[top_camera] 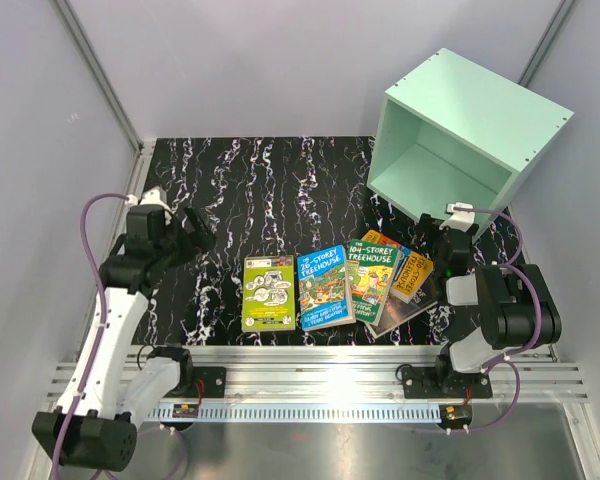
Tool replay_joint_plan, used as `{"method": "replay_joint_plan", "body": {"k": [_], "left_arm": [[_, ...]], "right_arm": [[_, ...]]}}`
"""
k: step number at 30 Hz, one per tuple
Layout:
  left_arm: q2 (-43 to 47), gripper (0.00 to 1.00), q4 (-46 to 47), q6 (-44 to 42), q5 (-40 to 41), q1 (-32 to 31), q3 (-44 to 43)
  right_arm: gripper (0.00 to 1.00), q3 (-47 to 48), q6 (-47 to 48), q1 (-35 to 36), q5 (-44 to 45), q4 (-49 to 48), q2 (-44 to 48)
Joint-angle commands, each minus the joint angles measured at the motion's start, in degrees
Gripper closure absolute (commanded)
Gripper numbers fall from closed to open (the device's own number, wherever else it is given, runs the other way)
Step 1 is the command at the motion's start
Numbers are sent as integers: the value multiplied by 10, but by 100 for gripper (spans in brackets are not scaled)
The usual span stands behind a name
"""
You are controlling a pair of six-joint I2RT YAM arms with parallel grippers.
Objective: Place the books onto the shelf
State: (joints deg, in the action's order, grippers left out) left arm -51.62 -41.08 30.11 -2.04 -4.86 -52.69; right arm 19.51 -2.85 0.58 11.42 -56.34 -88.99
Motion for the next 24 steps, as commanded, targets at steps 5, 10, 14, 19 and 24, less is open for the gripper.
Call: {"method": "replay_joint_plan", "body": {"k": [5,10,14,19,24], "left_arm": [[27,1,-156,8,10,-1,-65],[91,1,-211,128,180,-1,-78],[117,1,-125,76,59,-1,-44],[97,1,-104,94,74,-2,5],[4,1,-45,93,90,-57,16]], "right_arm": [[0,16,0,-2,14,-40,5],[0,16,0,-3,15,-39,6],[0,6,-9,-2,53,-54,36],[0,182,-93,-2,63,416,182],[0,251,-158,-2,-50,624,307]]}}
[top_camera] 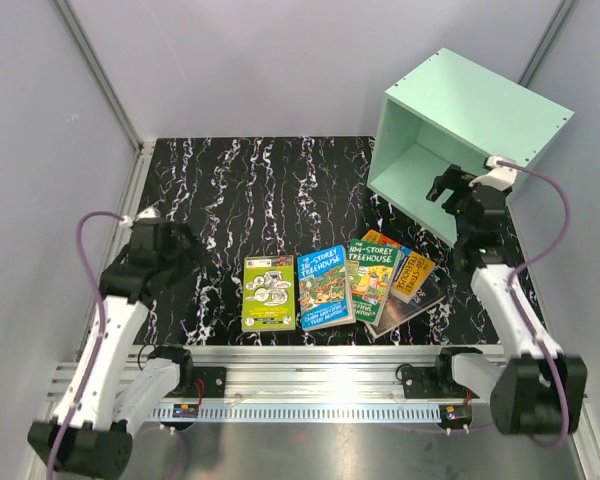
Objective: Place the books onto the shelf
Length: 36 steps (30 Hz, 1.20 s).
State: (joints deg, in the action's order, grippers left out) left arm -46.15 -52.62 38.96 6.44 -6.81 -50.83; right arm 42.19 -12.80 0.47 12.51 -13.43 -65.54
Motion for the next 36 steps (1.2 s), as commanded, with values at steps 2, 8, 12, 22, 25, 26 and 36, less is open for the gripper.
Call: {"method": "replay_joint_plan", "body": {"k": [2,8,12,22,25,26,36], "left_arm": [[-91,1,78,15,47,-100,-16],[-282,1,103,15,110,-277,-87],[-385,1,96,22,118,-334,-143],[-532,1,98,-9,110,-406,-167],[-557,1,103,-11,119,-425,-166],[-563,1,99,-10,120,-427,-167],[-608,58,95,-16,99,-425,-142]], "right_arm": [[0,32,-71,-1,-87,234,126],[0,129,-179,-1,-222,422,180],[0,105,-394,-1,-235,503,225],[0,39,-384,-1,-321,582,301],[0,36,-377,-1,-323,605,302],[0,32,-377,-2,-325,611,304],[0,18,-368,-1,-320,635,307]]}}
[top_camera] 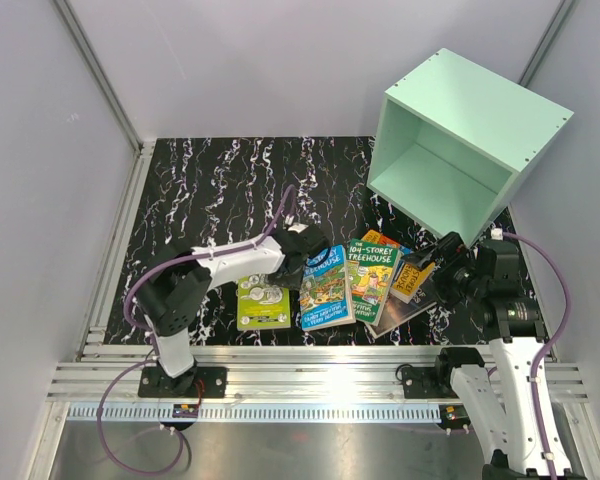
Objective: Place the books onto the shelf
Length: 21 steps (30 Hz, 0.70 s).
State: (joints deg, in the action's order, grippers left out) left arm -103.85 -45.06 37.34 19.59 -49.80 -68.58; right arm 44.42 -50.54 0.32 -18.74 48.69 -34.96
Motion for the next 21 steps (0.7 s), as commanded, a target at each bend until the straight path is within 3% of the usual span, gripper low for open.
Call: {"method": "replay_joint_plan", "body": {"k": [1,2,3,5,13,21], "left_arm": [[-29,66,26,-4,-42,5,41],[-21,74,37,-5,-46,6,48],[-14,88,44,-8,-51,7,62],[8,100,66,-19,-74,10,76],[135,100,56,-56,-112,25,77],[248,100,-60,-68,-122,43,-97]], "right_arm": [[0,-5,11,0,-10,17,2],[0,-8,12,-1,-12,21,2],[0,-11,13,0,-12,23,3],[0,-16,14,0,-14,27,11],[0,-10,9,0,-16,33,42],[0,-14,-4,0,-46,-1,13]]}}
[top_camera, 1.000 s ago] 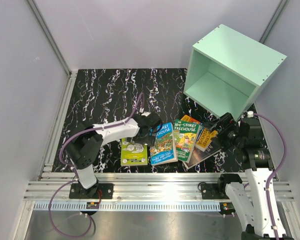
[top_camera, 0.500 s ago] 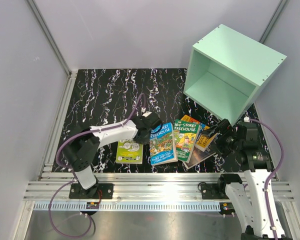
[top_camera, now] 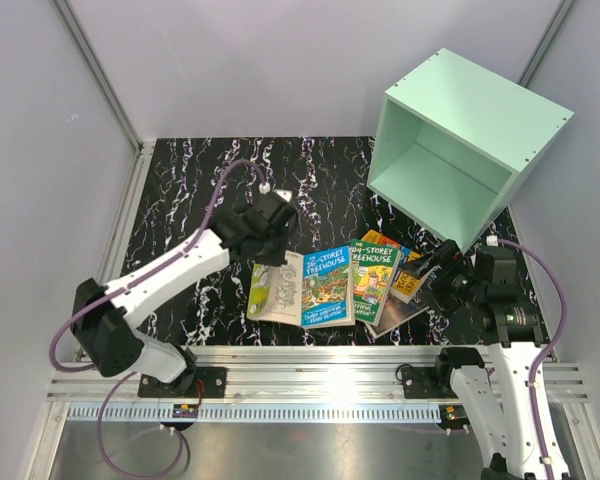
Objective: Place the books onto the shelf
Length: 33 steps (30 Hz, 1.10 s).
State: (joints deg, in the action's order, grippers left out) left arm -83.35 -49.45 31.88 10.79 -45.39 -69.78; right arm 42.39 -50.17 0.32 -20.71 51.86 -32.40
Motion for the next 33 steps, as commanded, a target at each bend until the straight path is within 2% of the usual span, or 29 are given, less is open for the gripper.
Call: {"method": "replay_joint_plan", "body": {"k": [1,6,10,13,14,15,18,21,23,25,29,31,33], "left_arm": [[52,100,-34,-14,-36,-1,-100],[79,100,-70,-17,-52,-1,-208],[93,100,-107,-25,-50,0,-301],[108,100,-86,-39,-93,6,-346],[127,100,-66,-41,-108,8,-345],[141,100,-18,-35,-164,16,-339],[182,100,62,10,-251,37,-301],[199,100,172,69,-312,55,-268],[202,100,210,95,-335,59,-248],[202,100,273,137,-363,64,-231],[195,100,410,227,-397,69,-178],[172,100,517,296,-408,69,-157],[153,100,554,322,-410,70,-161]], "right_arm": [[0,0,-12,0,-31,-49,-15],[0,-20,-48,-1,-75,-117,-44],[0,-52,-84,0,-127,-220,-68],[0,-67,-113,-1,-151,-280,-93],[0,-70,-128,0,-158,-294,-100],[0,-74,-141,0,-172,-313,-112],[0,-104,-219,0,-217,-433,-132],[0,-146,-337,0,-247,-673,-157],[0,-165,-414,-1,-250,-758,-172],[0,-157,-446,-1,-252,-841,-195],[0,-108,-490,14,-260,-921,-238],[0,-76,-499,38,-254,-954,-272],[0,-54,-503,60,-244,-978,-288]]}}
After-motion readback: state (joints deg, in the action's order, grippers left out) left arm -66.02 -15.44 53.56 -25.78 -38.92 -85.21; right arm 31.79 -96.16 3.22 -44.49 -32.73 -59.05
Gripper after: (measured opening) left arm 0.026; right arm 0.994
